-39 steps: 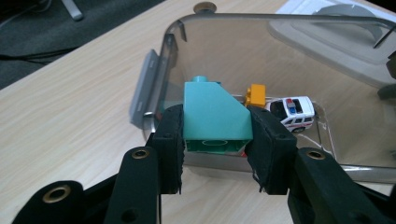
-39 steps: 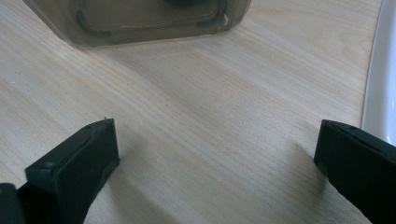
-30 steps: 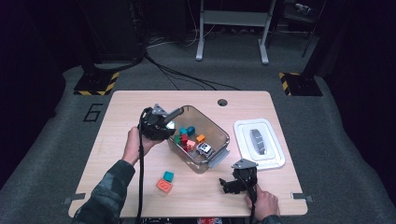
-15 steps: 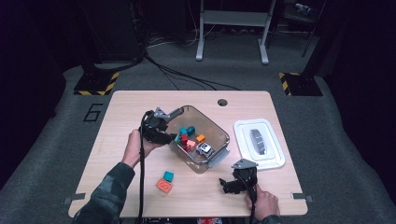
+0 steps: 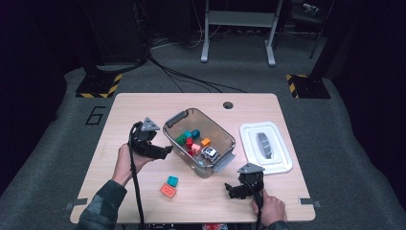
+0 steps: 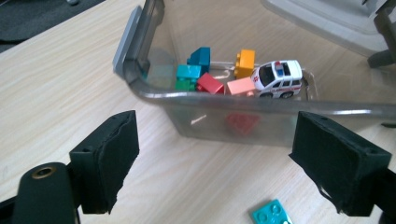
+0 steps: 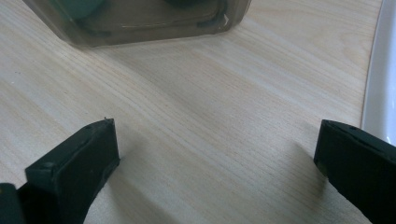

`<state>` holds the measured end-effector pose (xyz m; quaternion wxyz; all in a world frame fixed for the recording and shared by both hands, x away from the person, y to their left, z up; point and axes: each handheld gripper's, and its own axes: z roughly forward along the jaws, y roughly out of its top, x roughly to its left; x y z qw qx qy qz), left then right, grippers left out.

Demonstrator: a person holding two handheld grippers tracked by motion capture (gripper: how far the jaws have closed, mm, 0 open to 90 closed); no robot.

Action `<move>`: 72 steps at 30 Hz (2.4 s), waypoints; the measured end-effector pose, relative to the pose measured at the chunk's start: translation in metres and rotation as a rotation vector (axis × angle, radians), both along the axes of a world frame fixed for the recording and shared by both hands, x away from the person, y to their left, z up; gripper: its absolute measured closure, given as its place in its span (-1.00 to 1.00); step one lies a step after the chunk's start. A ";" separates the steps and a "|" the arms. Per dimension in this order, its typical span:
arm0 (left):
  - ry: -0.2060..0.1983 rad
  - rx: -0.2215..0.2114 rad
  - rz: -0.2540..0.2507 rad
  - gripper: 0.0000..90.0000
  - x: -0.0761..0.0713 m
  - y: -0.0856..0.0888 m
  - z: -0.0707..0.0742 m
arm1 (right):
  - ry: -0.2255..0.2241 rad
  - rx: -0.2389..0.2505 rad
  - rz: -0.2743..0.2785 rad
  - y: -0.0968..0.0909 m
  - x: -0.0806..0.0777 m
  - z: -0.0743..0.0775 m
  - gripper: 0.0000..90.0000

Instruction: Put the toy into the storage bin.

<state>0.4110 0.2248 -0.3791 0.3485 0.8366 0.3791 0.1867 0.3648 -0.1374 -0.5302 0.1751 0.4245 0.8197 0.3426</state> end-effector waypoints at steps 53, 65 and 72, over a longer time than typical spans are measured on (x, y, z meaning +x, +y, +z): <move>0.139 -0.018 0.001 -0.16 -0.079 -0.010 -0.129 | 0.001 0.006 -0.007 0.001 0.000 0.000 -1.00; 0.138 -0.032 0.023 -0.08 -0.079 -0.001 -0.128 | 0.000 0.000 0.000 0.000 0.000 0.000 -1.00; 0.135 -0.051 0.038 -0.06 -0.078 0.006 -0.122 | 0.000 0.000 0.000 0.000 0.000 0.000 -1.00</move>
